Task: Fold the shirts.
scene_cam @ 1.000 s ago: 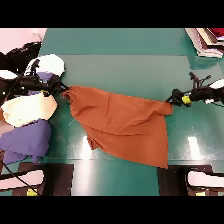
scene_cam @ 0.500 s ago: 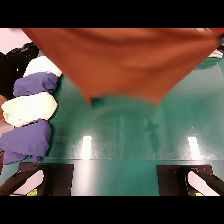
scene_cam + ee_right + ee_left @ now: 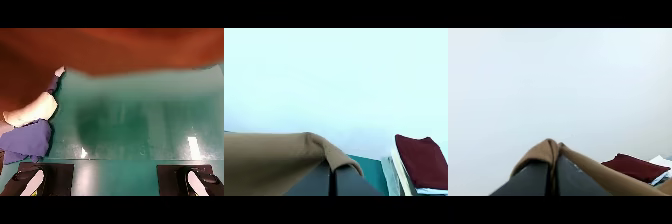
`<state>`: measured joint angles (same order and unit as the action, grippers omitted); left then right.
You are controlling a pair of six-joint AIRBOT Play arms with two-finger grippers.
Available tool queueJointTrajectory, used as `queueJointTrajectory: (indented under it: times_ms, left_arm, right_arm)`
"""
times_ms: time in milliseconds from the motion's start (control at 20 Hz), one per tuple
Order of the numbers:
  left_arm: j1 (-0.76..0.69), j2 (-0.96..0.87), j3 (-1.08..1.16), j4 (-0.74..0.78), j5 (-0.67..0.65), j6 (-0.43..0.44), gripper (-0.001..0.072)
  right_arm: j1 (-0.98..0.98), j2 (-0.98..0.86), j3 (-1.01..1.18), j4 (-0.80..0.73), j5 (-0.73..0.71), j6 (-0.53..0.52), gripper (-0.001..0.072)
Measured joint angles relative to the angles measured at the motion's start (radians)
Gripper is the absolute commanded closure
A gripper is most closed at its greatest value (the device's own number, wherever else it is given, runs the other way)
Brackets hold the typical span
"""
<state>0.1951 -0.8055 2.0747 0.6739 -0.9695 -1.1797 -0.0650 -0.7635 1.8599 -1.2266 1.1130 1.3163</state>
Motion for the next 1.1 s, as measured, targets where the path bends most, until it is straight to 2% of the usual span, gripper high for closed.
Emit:
queueJointTrajectory:
  times_ms: [250,550,750,950,1000,1050,1100]
  left_arm:
    - [0.000,-0.011,-0.163,0.059,-0.071,-0.066,0.0679]
    - [-0.005,-0.141,-0.621,0.103,-0.153,-0.089,0.0679]
    - [-0.045,-0.344,-0.842,0.112,-0.037,-0.032,0.0679]
    - [-0.097,-0.587,-0.805,0.103,0.122,0.003,0.0677]
    - [-0.109,-0.638,-0.773,0.101,0.145,0.005,0.0676]
    - [-0.119,-0.682,-0.739,0.101,0.163,0.005,0.0547]
    - [-0.126,-0.715,-0.711,0.100,0.177,0.002,0.0254]
  right_arm:
    - [-0.001,-0.125,0.010,-0.024,0.178,0.016,0.0697]
    - [0.000,-0.447,-0.023,-0.027,0.400,0.033,0.0697]
    - [0.000,-0.666,-0.161,-0.027,0.369,0.036,0.0697]
    - [0.003,-0.828,-0.229,-0.024,0.233,0.070,0.0694]
    - [0.009,-0.857,-0.224,-0.024,0.208,0.079,0.0653]
    - [0.016,-0.886,-0.212,-0.027,0.189,0.088,0.0457]
    - [0.024,-0.908,-0.195,-0.031,0.175,0.090,0.0319]
